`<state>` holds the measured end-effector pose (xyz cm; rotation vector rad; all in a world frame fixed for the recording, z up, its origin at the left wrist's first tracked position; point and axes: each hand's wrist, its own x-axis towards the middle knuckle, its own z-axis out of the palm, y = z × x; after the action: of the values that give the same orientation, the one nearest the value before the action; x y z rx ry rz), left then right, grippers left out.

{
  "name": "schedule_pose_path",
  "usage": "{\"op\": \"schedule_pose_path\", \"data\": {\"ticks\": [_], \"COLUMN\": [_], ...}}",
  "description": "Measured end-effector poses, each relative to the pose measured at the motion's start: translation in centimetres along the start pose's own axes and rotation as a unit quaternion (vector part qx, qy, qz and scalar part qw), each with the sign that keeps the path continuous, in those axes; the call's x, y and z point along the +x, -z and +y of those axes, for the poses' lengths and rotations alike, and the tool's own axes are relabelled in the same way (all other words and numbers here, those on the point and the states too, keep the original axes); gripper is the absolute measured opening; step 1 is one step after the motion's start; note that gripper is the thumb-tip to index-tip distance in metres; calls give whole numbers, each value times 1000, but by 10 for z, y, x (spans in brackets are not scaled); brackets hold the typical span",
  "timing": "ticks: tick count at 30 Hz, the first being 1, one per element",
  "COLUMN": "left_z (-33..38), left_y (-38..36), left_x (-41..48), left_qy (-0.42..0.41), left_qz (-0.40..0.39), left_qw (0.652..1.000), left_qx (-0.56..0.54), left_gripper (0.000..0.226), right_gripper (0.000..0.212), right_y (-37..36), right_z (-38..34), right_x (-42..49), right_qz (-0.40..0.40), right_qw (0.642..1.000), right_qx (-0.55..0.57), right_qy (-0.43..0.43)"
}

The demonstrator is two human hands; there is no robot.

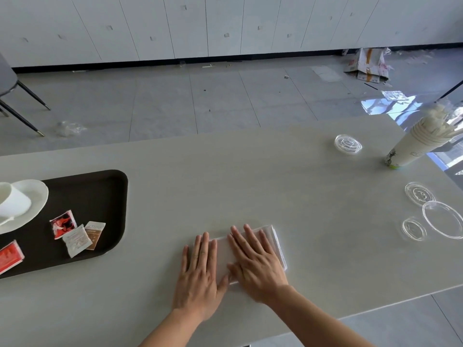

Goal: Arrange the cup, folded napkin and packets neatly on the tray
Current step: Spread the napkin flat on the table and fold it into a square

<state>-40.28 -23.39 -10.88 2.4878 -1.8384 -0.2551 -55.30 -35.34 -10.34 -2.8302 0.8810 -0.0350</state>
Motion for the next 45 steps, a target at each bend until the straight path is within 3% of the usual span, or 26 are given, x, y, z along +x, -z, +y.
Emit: {"op": "schedule_pose_path", "data": {"ticks": [5, 18, 23, 28, 30, 31, 33, 34, 35, 38, 39, 43, 45], "left_z": [0, -6, -21, 0, 3, 5, 7, 9, 9, 9, 8, 4, 0], "left_y": [-2, 10, 31, 46, 53, 56, 58, 60, 60, 63, 63, 63, 59], "left_x": [4, 5, -4, -28, -27, -24, -20, -18, -17, -10, -8, 0, 3], "left_qy": [10, 26, 132, 293, 355, 382, 423, 439, 453, 479, 479, 471, 468], "left_qz": [-22, -14, -11, -14, 5, 23, 41, 40, 35, 40, 36, 30, 26], "left_qw": [1000, 999, 991, 941, 890, 860, 807, 785, 764, 706, 698, 698, 703], "left_qx": [-6, 13, -7, -170, -287, -338, -409, -436, -458, -520, -531, -539, -536], "left_gripper": [84, 80, 79, 67, 58, 57, 60, 61, 59, 16, 12, 32, 30], "right_gripper": [78, 77, 76, 68, 62, 59, 56, 56, 56, 53, 52, 53, 56], "right_y": [2, 3, 0, 14, 21, 28, 38, 38, 36, 29, 26, 30, 32], "right_z": [29, 40, 33, 14, -10, -26, -52, -59, -63, -68, -66, -60, -59], "right_x": [-10, -11, -11, -19, -17, -13, -2, 3, 6, 12, 13, 14, 13], "right_qz": [-11, -28, -20, 96, 115, 92, 58, 56, 53, 29, 25, 20, 19], "right_qw": [994, 992, 990, 990, 958, 905, 742, 689, 667, 660, 655, 639, 651], "right_qx": [-25, -12, 7, 64, 248, 395, 634, 685, 704, 711, 715, 731, 724], "right_qy": [-103, -122, -139, -85, -91, -128, -208, -231, -240, -240, -242, -240, -228]}}
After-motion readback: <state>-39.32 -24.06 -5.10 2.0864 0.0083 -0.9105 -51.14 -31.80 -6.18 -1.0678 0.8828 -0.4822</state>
